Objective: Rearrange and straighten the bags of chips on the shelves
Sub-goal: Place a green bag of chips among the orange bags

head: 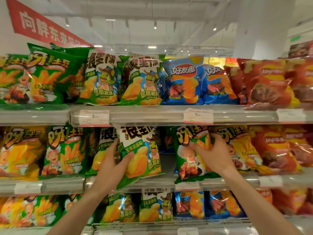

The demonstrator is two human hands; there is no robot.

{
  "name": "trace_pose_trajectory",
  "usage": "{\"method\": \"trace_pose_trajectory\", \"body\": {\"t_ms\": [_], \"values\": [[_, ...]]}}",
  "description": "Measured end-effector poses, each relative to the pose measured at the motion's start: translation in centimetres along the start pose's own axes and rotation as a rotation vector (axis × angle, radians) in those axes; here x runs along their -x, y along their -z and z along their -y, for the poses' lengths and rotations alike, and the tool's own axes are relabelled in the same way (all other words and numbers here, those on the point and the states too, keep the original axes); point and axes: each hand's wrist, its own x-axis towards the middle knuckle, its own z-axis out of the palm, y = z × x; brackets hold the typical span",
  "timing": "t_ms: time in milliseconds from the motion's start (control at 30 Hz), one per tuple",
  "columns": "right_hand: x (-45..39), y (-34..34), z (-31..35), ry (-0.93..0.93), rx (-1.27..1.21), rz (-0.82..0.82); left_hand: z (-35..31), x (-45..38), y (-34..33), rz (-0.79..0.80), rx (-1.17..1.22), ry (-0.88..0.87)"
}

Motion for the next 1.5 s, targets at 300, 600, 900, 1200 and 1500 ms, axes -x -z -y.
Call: {"method": "trace_pose_trajectory", "body": {"t_ms": [300,600,900,1200,1500], "values": [[1.6,3.1,-2.4,-0.060,-0.014,-0.031,-0.7,-4.2,-4.6,0.091,-0.176,0.007],[2.6,3.5,-3.0,-0.065,-0.031,-0.038,-0.3,-5.1,-6.8,0.191,-0.286,0.122],[3.6,3.3,-2.8,-0.105,-0.238,-0.011,0.5,-2.2,-4.9,-0.029,-0.289,-0.092],[7.6,-1.9,1.7,-0.091,-0.409,0.191,-1.8,4.4,-2.8,0.338,0.024,0.066],[13.2,-10.2,10.2,-0.074,-0.456,0.395,0.6,7.8,7.0,0.299,-0.056,0.209]]}}
